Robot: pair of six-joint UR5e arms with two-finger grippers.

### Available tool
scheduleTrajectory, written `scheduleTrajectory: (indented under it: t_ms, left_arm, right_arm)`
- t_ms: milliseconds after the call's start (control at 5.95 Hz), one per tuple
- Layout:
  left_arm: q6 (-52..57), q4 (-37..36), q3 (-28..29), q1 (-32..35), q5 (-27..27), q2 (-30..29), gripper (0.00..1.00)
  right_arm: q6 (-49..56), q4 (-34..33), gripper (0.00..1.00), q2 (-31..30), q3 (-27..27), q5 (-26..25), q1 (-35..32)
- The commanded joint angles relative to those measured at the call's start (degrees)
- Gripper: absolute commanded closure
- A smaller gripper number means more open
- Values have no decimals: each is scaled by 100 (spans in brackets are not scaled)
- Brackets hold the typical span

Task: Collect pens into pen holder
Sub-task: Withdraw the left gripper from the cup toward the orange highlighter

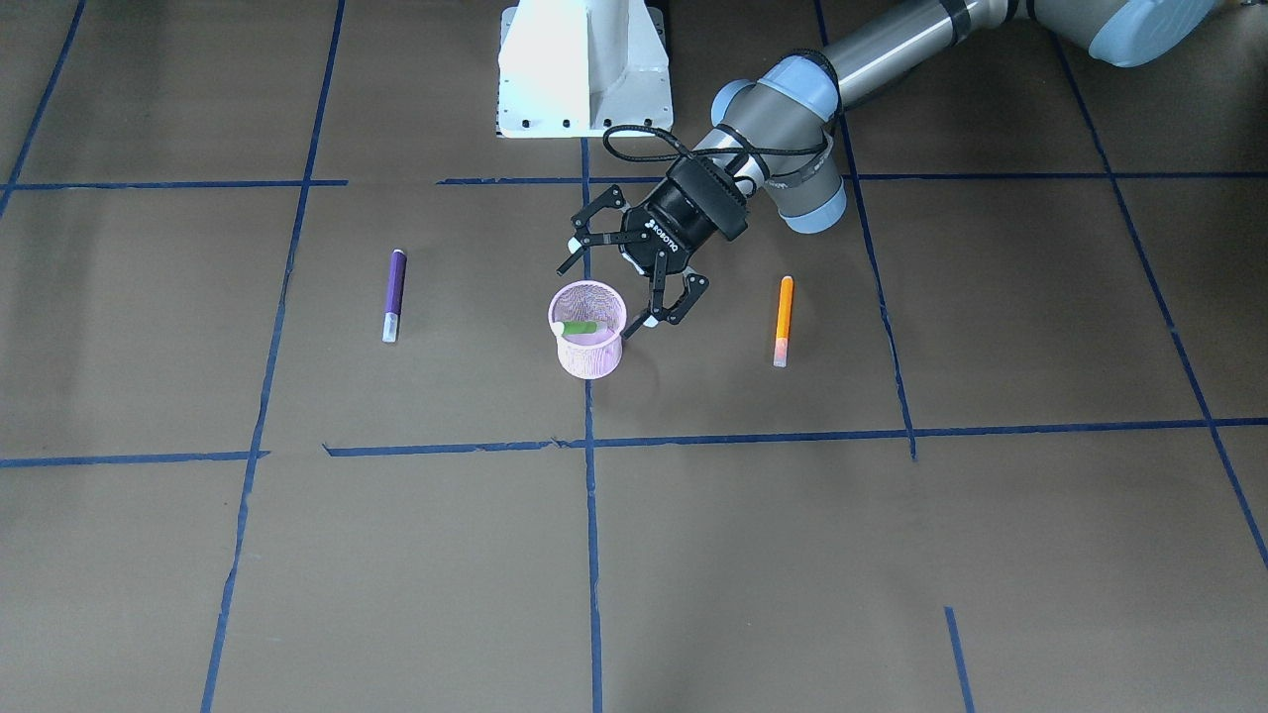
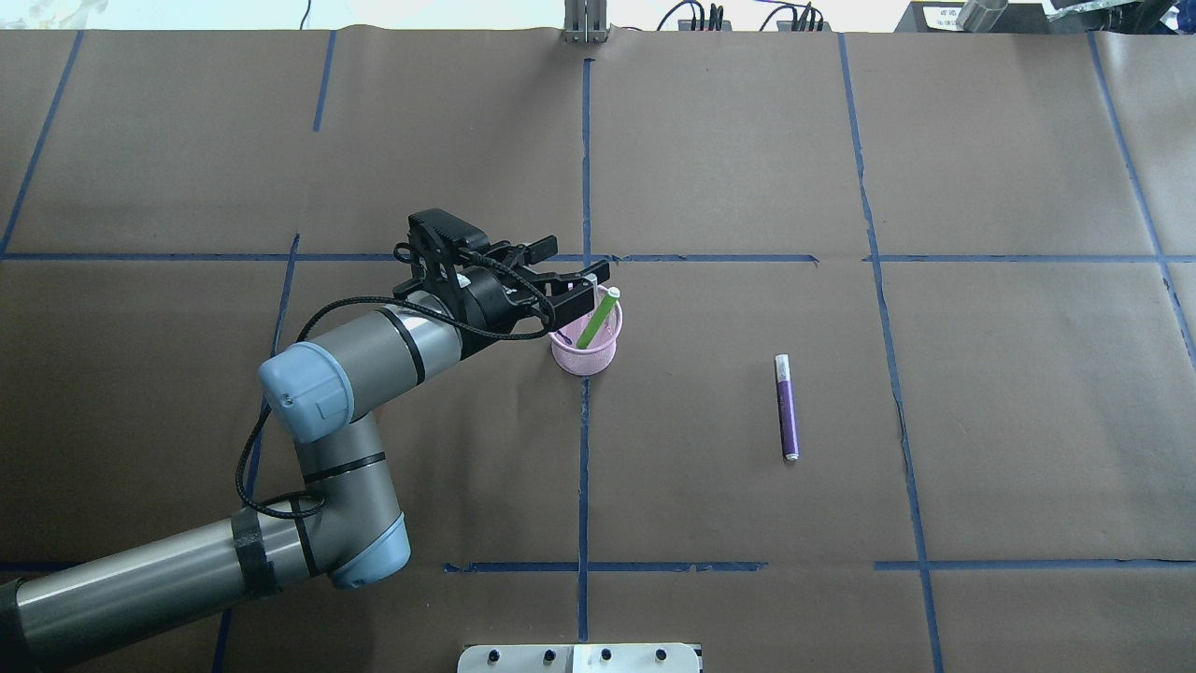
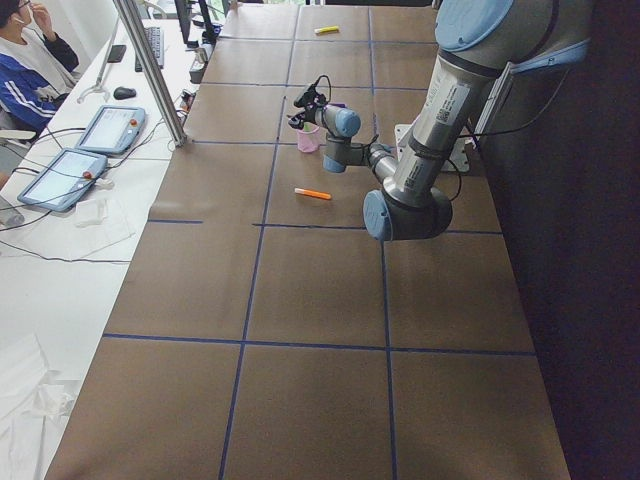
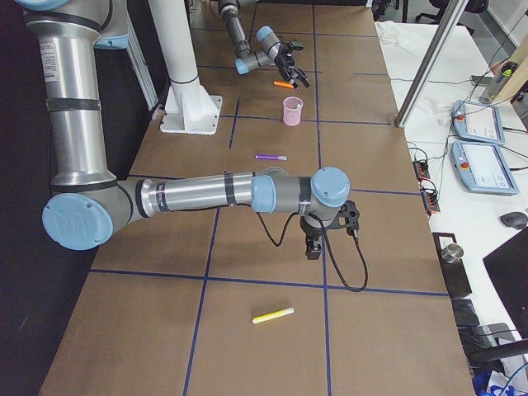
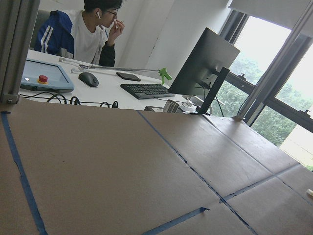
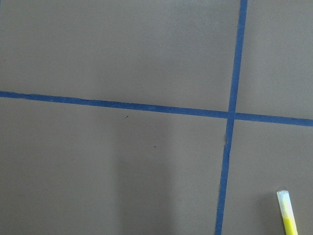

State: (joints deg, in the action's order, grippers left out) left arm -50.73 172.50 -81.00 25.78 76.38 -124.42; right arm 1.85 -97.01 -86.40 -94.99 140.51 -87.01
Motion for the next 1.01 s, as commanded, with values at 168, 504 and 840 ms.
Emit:
scheduleTrajectory:
  t_ms: [168, 504, 840]
  left_arm:
    - [-33, -1289, -877, 759, 978, 58, 0]
    - [-42, -2867, -1619, 1139, 1387, 181, 0]
    - [-51, -3700, -1638, 1175, 1876, 480, 0]
  right_arm:
    - [17, 991, 0, -104, 390, -33, 44]
    - [157, 2452, 0, -316, 1216, -103, 44]
    - [614, 3151, 0, -325, 2078, -392, 44]
